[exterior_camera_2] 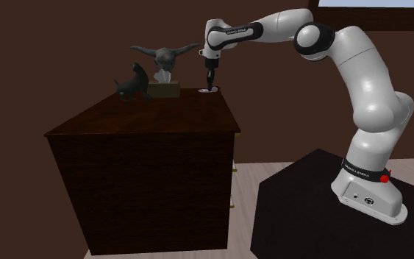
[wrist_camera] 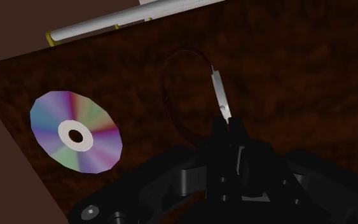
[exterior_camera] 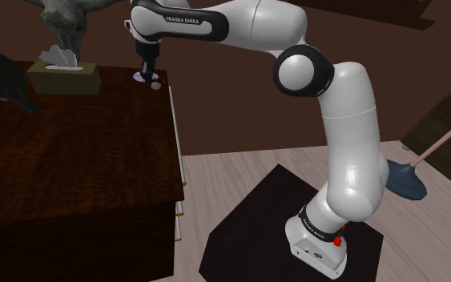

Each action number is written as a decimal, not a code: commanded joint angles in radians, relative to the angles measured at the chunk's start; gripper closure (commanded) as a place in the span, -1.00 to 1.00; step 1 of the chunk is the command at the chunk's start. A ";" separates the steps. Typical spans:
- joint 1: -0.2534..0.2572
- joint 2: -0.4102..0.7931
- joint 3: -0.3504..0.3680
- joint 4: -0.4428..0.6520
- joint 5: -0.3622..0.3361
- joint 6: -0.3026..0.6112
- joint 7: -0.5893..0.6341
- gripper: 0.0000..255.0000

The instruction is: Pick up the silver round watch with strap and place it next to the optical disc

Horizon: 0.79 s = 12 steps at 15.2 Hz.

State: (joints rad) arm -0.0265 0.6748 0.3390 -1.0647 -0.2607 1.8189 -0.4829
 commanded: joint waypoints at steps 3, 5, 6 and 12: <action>-0.006 -0.001 -0.001 -0.045 -0.001 0.043 0.005 1.00; -0.006 -0.001 -0.001 -0.044 -0.002 0.043 0.005 1.00; -0.006 -0.001 -0.001 -0.044 -0.002 0.043 0.005 1.00; -0.006 -0.001 -0.001 -0.044 -0.002 0.043 0.005 -1.00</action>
State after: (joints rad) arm -0.0329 0.6737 0.3382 -1.1089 -0.2623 1.8617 -0.4784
